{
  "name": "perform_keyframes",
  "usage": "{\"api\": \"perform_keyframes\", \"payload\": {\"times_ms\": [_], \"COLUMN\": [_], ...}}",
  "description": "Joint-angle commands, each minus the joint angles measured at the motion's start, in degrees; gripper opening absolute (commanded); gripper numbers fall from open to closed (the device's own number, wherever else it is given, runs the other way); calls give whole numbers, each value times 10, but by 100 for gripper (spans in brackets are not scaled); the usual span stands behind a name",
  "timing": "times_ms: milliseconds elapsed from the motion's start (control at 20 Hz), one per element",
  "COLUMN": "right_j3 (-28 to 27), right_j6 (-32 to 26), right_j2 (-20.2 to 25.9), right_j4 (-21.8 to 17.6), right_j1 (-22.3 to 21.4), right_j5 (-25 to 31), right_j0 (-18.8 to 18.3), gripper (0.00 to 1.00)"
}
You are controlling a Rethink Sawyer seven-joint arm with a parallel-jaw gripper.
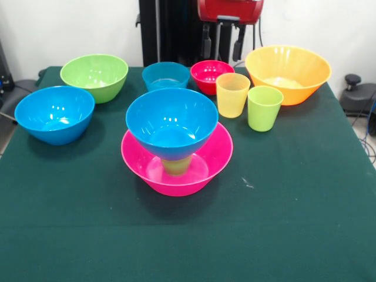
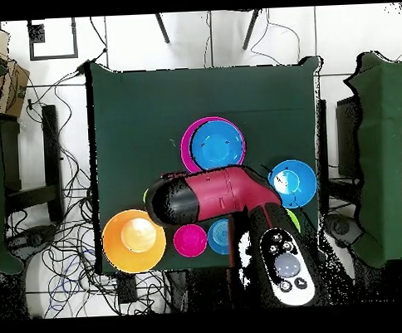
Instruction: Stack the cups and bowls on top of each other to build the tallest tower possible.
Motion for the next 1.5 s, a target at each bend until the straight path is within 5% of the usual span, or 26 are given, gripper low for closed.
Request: {"api": "perform_keyframes", "payload": {"times_ms": [50, 650, 1200, 1500], "right_j3": [33, 38, -27, -36], "right_j6": [110, 121, 86, 92], "right_j2": [-22, -73, -122, -154], "right_j4": [26, 70, 30, 43], "right_j1": [21, 17, 101, 105], "right_j5": [-41, -55, -128, -122], "right_j0": [34, 97, 102, 133], "gripper": [100, 100, 100, 100]}}
